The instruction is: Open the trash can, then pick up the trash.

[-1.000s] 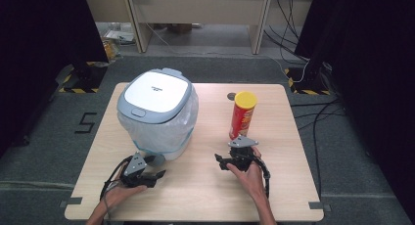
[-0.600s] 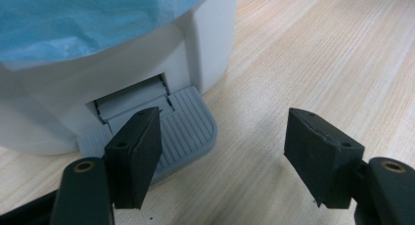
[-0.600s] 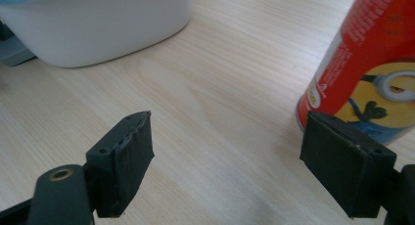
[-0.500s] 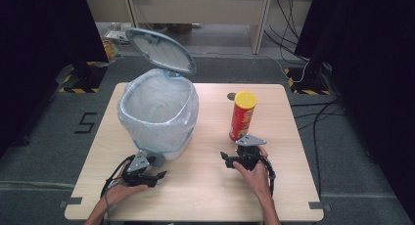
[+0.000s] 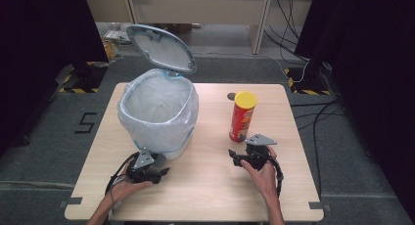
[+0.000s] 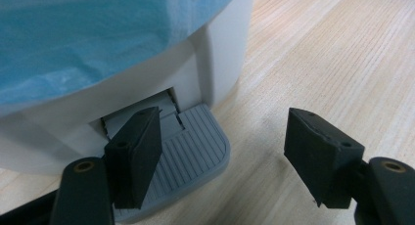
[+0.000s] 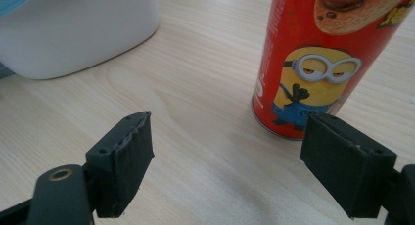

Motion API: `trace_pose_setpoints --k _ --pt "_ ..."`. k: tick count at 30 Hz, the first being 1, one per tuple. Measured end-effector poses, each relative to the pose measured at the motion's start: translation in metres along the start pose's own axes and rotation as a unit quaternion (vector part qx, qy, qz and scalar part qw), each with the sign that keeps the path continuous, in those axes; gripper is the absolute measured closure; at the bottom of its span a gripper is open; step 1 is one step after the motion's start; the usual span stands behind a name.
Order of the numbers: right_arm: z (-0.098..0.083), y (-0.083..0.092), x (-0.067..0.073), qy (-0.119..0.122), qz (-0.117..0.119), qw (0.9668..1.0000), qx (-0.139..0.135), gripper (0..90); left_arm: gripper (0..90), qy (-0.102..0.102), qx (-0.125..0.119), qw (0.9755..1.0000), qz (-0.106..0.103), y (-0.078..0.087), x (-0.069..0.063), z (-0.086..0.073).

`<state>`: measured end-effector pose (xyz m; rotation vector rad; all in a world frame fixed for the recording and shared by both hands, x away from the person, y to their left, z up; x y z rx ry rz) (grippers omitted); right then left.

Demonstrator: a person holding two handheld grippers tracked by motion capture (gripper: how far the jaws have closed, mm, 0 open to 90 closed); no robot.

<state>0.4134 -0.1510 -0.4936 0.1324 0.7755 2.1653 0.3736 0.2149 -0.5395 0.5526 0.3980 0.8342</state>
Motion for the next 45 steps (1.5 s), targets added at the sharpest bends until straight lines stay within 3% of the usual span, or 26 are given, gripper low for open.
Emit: trace_pose_setpoints --k 7,10,18,19,23,45 --pt "0.000 0.002 -0.004 -0.010 -0.011 0.9999 -0.007 19.4 29.6 0.002 -0.001 1.0000 -0.005 0.000 0.001 0.000" --pt "-0.001 0.002 -0.013 -0.035 -0.025 0.9988 -0.025 18.3 29.6 -0.003 0.001 1.0000 -0.001 0.000 0.000 0.000" --pt "0.004 0.003 -0.032 -0.041 -0.062 0.9962 -0.045 15.7 29.6 -0.002 -0.004 1.0000 -0.002 0.000 0.000 -0.001" --pt "0.004 0.002 -0.034 -0.050 -0.065 0.9952 -0.053 15.1 29.6 -0.001 -0.004 1.0000 -0.003 0.000 0.000 -0.001" --pt "0.006 -0.003 -0.040 -0.037 -0.079 0.9950 -0.049 15.0 29.6 0.000 -0.005 1.0000 -0.005 0.000 0.000 -0.001" --pt "0.003 -0.036 -0.051 -0.048 -0.072 0.9932 -0.079 15.2 29.6 0.005 -0.006 0.9999 -0.010 0.000 0.002 -0.001"
Point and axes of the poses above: each handheld gripper's, and its own axes: y roughly backward along the jaws, z roughly out of its top, x roughly to its left, the point moved 3 cm from there along -y, roughly forward along the jaws, and after that the axes turned 13 degrees about y, right-handed, at the moved point
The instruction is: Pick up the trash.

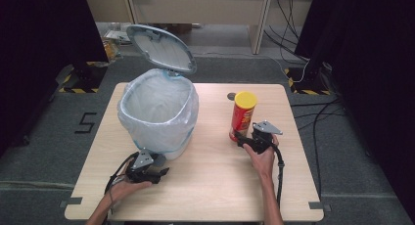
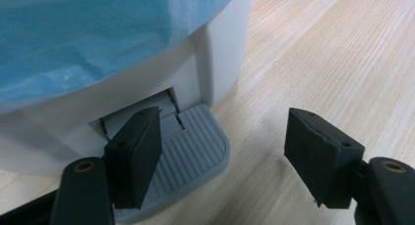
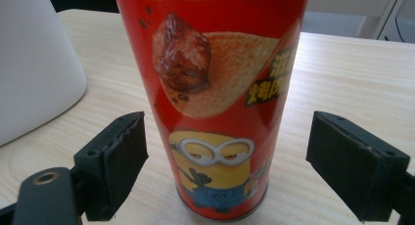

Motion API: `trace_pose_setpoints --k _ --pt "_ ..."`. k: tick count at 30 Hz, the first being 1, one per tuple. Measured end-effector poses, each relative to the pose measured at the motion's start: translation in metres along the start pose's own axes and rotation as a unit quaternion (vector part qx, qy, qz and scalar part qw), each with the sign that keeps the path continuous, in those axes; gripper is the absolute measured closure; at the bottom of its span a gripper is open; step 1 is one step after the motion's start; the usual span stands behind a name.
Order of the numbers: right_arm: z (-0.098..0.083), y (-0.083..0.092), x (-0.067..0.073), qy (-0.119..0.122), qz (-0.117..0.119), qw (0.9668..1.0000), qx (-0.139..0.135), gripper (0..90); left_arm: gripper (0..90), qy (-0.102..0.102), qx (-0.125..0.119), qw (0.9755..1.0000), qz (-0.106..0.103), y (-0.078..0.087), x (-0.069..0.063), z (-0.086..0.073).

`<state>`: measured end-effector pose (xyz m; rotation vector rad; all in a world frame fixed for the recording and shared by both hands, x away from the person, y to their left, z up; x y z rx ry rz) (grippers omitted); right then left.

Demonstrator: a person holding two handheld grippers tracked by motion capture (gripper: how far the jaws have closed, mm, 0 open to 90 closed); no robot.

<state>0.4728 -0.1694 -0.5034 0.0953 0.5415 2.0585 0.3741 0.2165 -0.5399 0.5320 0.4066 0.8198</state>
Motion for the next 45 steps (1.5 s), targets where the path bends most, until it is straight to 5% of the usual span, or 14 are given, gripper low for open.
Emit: trace_pose_setpoints --k 9,12,18,30,33,36,45 --pt "-0.001 -0.006 0.001 -0.014 0.005 0.9998 -0.008 15.8 29.6 0.000 0.000 1.0000 0.001 0.000 0.000 0.000" --pt "0.001 -0.009 0.001 0.005 0.009 0.9999 0.003 15.6 29.6 0.000 0.000 1.0000 0.000 0.000 0.000 0.000" --pt "0.015 -0.014 0.000 -0.002 0.007 1.0000 -0.005 16.0 29.6 0.000 0.001 1.0000 0.001 0.000 0.000 0.000" --pt "0.005 -0.024 0.001 -0.008 0.007 0.9999 0.004 22.4 29.6 -0.001 0.000 1.0000 0.001 0.000 0.000 0.000" --pt "0.008 -0.021 0.002 0.010 -0.004 0.9999 0.001 24.3 29.6 -0.002 0.000 1.0000 0.002 0.000 0.000 0.000" --pt "0.012 -0.016 0.003 0.001 -0.002 0.9999 -0.011 24.4 29.6 -0.005 0.001 1.0000 0.003 0.000 -0.001 0.000" --pt "0.048 0.015 0.017 0.034 0.001 0.9989 -0.034 24.5 29.6 -0.001 0.002 1.0000 0.000 0.000 0.000 0.000"
Point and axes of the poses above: each handheld gripper's, and its own axes: y roughly backward along the jaws, z roughly out of its top, x roughly to its left, the point moved 3 cm from there along -y, roughly forward along the jaws, and after that the axes turned 13 degrees about y, right-handed, at the moved point
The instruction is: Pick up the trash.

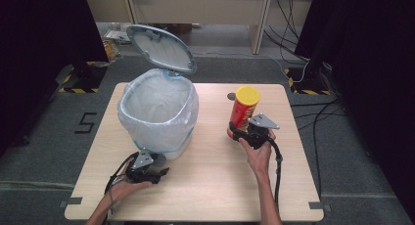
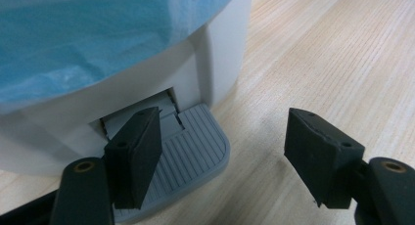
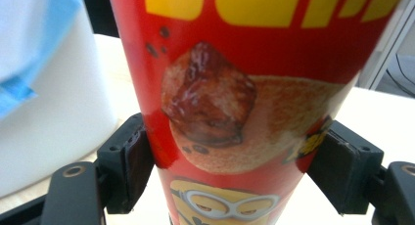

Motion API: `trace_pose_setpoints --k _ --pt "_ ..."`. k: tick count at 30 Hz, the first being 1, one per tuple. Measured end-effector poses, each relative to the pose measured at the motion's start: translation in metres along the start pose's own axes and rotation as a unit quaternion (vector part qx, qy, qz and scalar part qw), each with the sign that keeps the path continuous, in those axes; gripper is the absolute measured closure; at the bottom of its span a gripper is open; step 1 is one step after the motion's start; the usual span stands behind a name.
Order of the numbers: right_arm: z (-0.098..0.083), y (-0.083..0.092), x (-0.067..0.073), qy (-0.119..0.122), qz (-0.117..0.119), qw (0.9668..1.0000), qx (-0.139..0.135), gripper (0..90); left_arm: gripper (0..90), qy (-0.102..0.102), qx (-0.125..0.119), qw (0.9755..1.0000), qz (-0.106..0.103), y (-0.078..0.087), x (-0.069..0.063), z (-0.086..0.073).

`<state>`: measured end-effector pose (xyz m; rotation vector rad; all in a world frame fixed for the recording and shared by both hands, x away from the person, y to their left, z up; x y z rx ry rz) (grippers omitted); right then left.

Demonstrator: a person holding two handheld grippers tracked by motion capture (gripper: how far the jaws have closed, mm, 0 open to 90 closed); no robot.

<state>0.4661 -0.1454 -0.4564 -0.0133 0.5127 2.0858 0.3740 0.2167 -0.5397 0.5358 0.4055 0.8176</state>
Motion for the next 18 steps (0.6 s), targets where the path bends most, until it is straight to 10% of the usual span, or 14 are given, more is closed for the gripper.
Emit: trace_pose_setpoints --k 18 --pt "0.061 0.030 0.015 0.022 0.032 0.9992 -0.014 24.5 29.5 -0.002 -0.001 1.0000 0.002 0.000 0.000 0.000"
Point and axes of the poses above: each handheld gripper's, and its own axes: y roughly backward along the jaws, z roughly out of its top, x roughly to its left, the point moved 3 cm from there along -y, roughly forward along the jaws, and after that the axes turned 13 degrees about y, right-handed, at the moved point
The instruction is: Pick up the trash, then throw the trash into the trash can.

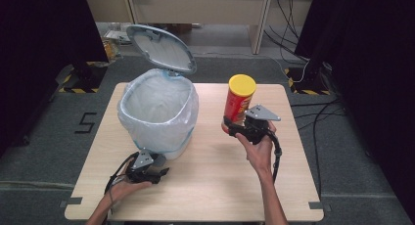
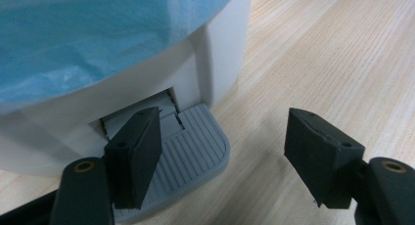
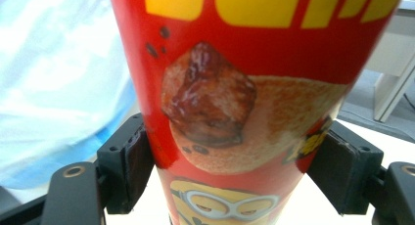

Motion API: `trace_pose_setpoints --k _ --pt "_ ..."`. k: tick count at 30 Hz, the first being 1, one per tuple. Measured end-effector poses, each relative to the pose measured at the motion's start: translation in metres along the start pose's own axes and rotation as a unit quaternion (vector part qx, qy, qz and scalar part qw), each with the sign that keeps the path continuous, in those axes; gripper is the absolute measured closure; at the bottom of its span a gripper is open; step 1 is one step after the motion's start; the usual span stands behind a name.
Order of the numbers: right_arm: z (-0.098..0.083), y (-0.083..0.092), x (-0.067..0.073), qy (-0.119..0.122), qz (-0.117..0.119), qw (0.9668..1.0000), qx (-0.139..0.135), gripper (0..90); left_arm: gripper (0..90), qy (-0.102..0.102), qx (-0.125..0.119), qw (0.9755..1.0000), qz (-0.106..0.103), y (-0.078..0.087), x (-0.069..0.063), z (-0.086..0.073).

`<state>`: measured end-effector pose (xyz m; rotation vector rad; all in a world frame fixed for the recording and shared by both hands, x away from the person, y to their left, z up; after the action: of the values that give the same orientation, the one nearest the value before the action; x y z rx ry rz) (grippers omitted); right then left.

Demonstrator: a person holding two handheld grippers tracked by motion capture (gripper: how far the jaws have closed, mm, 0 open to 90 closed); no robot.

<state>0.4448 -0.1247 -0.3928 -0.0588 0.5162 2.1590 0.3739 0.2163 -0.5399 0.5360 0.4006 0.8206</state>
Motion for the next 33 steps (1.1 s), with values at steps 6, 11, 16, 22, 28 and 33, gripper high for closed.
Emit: trace_pose_setpoints --k 6,11,16,22,28,33 --pt "0.020 0.007 0.004 0.005 0.006 1.0000 0.001 24.5 29.5 0.000 -0.002 1.0000 0.000 0.000 0.000 0.000" --pt "0.034 0.013 0.008 0.005 0.011 0.9999 -0.008 24.5 29.6 -0.001 -0.002 1.0000 0.001 0.000 0.000 0.000" --pt "0.042 0.014 0.011 0.010 0.018 0.9997 -0.009 24.5 29.5 0.001 -0.001 1.0000 -0.001 0.000 0.000 0.000" --pt "0.057 0.018 0.016 0.015 0.033 0.9992 -0.019 24.5 29.6 0.001 -0.001 1.0000 -0.002 0.000 0.001 0.000" --pt "0.068 0.024 0.019 0.017 0.045 0.9985 -0.026 24.5 29.5 0.000 -0.001 1.0000 -0.001 0.000 0.000 0.000" --pt "0.079 0.028 0.024 0.019 0.046 0.9984 -0.028 24.5 29.6 0.003 -0.002 1.0000 -0.003 0.000 0.001 0.000"
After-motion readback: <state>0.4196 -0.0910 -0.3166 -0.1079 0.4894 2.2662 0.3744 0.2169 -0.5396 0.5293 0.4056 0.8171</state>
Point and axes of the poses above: each handheld gripper's, and its own axes: y roughly backward along the jaws, z roughly out of its top, x roughly to its left, the point moved 3 cm from there along -y, roughly forward along the jaws, and after that the axes turned 13 degrees about y, right-handed, at the moved point
